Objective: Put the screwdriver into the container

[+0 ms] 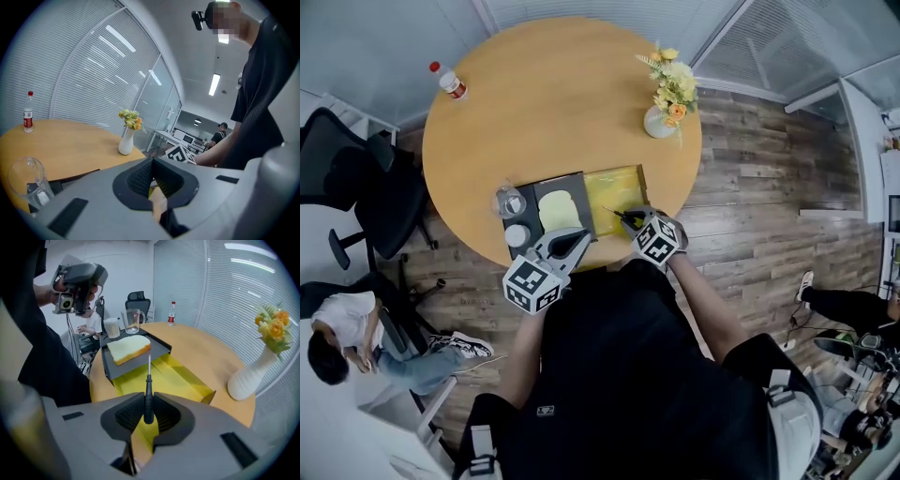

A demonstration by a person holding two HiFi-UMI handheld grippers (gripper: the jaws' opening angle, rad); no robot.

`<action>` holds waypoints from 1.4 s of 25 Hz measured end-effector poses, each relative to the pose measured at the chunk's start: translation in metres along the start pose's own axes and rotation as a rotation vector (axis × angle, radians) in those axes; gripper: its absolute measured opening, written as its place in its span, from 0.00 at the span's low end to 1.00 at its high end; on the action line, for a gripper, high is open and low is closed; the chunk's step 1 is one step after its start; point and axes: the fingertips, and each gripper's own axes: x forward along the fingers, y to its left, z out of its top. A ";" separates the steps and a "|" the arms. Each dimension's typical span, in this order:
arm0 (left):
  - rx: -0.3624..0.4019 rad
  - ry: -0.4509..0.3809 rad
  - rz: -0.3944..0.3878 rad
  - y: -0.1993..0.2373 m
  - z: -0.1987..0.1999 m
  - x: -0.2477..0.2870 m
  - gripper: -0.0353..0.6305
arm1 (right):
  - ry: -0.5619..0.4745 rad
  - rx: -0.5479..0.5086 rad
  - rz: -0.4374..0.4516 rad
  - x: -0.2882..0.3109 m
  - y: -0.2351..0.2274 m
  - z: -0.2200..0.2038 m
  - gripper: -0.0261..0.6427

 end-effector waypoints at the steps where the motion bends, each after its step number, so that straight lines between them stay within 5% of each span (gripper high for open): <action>1: -0.001 -0.001 0.000 0.002 0.000 -0.001 0.06 | 0.020 0.006 -0.007 0.007 -0.004 -0.002 0.12; 12: -0.019 -0.019 0.017 0.015 0.002 -0.009 0.06 | 0.203 0.041 0.024 0.052 -0.017 -0.019 0.12; 35: -0.036 -0.008 0.016 0.019 -0.001 -0.007 0.06 | 0.241 -0.016 0.000 0.071 -0.022 -0.023 0.17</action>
